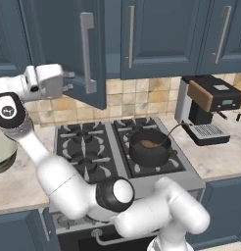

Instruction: Open the cabinet and move the ladle to the pot. Then close the cabinet.

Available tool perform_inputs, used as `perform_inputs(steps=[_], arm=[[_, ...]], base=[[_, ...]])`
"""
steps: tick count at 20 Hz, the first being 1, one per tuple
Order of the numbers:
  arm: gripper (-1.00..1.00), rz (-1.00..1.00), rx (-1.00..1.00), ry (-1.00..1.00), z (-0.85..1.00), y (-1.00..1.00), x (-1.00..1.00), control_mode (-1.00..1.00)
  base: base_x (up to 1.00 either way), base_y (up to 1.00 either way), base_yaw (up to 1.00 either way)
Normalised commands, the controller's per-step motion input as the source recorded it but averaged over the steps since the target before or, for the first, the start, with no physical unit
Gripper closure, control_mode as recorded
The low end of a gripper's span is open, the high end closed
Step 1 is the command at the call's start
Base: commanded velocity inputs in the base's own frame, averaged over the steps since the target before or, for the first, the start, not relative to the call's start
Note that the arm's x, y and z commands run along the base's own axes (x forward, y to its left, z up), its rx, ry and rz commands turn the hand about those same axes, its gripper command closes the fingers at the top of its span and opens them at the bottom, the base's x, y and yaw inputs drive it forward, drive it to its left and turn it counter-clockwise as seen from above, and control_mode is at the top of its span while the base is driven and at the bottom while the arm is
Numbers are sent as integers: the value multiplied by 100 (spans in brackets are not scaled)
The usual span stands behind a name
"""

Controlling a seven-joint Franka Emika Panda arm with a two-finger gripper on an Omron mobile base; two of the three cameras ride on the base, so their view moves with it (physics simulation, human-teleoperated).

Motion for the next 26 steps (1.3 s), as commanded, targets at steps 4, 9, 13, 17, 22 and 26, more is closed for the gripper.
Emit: perform_inputs(steps=[4, 9, 13, 17, 22, 26], arm=[[-100, -2, 5, 10, 13, -82, 4, -100], [-100, 2, 4, 10, 5, -73, 31, -100], [-100, 17, 3, 5, 0, -53, 47, -100], [-100, 35, 6, 0, 0, -42, 61, -100], [-100, 51, 13, 0, 0, -35, 66, -100], [-100, 57, 12, 0, 0, -36, 72, -100]], base=[[0, 0, 0], [0, 0, 0], [0, 0, 0], [0, 0, 0], [0, 0, 0], [0, 0, 0]])
